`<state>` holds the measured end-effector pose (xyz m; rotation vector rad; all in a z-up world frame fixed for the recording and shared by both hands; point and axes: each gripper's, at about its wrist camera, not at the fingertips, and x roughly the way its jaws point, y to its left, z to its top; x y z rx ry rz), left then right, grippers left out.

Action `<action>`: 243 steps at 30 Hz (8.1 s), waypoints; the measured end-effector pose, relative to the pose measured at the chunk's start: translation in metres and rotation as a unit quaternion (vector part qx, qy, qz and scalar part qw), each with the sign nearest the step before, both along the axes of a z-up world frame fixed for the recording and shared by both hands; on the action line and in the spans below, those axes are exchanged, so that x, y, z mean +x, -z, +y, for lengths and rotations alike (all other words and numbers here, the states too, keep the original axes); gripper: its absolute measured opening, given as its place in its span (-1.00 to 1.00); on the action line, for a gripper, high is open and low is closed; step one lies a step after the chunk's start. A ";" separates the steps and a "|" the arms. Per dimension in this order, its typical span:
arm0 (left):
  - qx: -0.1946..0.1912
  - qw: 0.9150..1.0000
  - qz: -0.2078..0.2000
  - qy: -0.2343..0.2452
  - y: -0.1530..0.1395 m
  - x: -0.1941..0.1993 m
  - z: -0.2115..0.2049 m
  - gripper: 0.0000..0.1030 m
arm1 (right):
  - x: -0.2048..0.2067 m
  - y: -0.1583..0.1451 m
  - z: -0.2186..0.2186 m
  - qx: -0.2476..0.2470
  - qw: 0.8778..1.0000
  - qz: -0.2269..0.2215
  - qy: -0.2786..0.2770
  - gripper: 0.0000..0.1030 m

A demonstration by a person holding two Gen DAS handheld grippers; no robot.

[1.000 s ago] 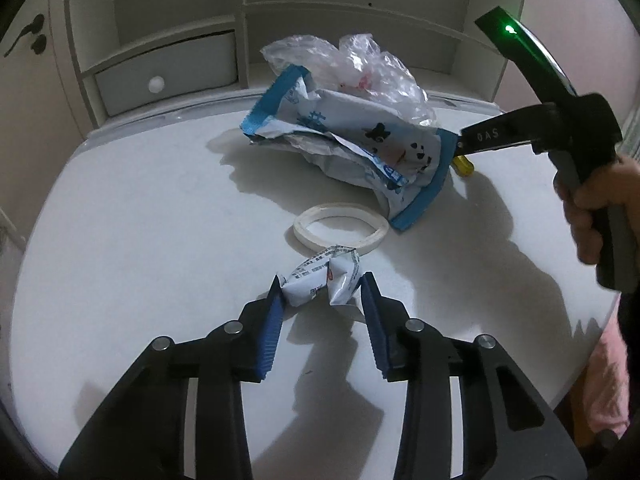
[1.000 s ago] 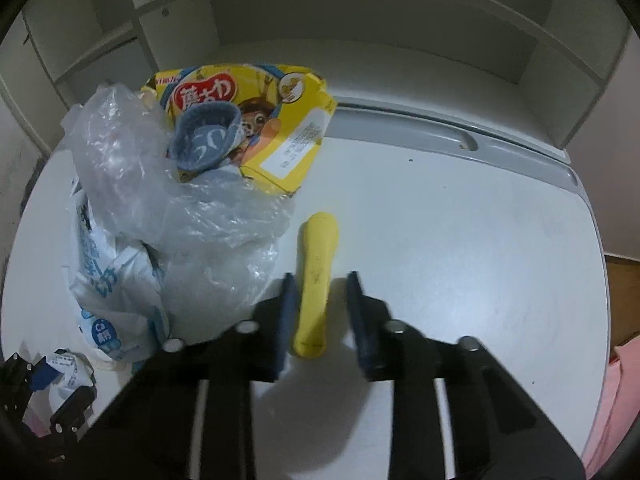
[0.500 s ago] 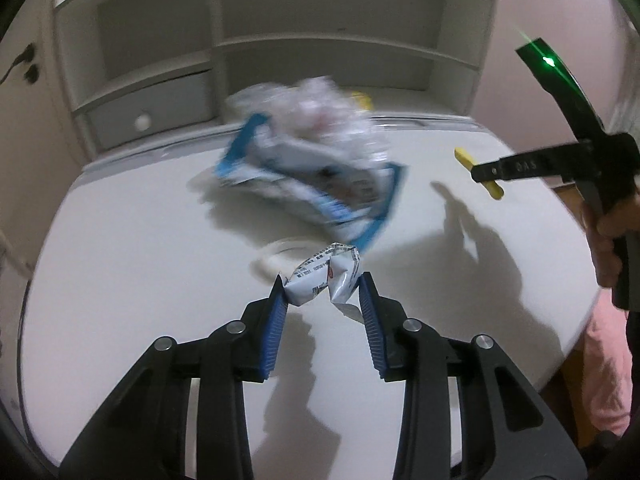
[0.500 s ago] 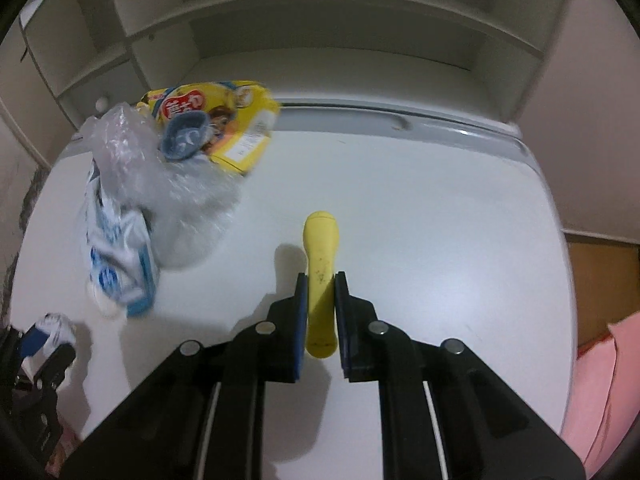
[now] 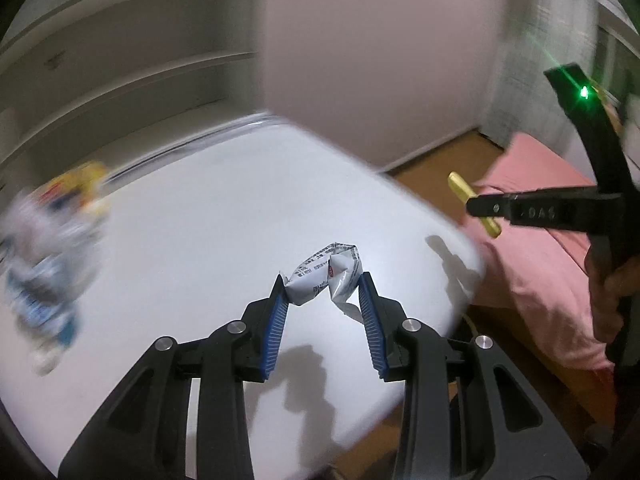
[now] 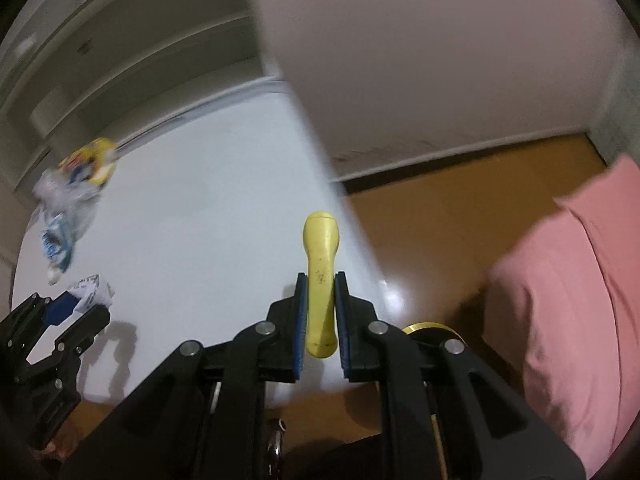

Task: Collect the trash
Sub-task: 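Carry both items over the black bin and open both tools to drop them, then move both open tools back to the desk, then grasp the blue-and-white wrapper with the right tool while the left tool grasps the white tape ring, then carry both items over the black bin and open both tools to drop them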

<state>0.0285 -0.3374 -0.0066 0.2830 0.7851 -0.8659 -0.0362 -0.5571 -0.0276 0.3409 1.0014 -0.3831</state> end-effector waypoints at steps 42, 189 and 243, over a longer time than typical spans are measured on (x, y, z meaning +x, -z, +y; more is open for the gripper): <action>0.098 0.965 0.055 0.237 0.206 -0.129 -0.247 -0.33 | -0.194 0.217 -0.128 0.116 0.971 0.059 0.201 -0.73; 0.009 0.971 -0.027 0.239 0.047 -0.140 -0.184 0.02 | -0.211 0.047 -0.085 -0.015 0.987 -0.045 0.156 -0.65; 0.086 0.957 0.066 0.268 0.198 -0.125 -0.265 0.33 | -0.196 0.188 -0.142 0.081 0.975 0.008 0.207 -0.15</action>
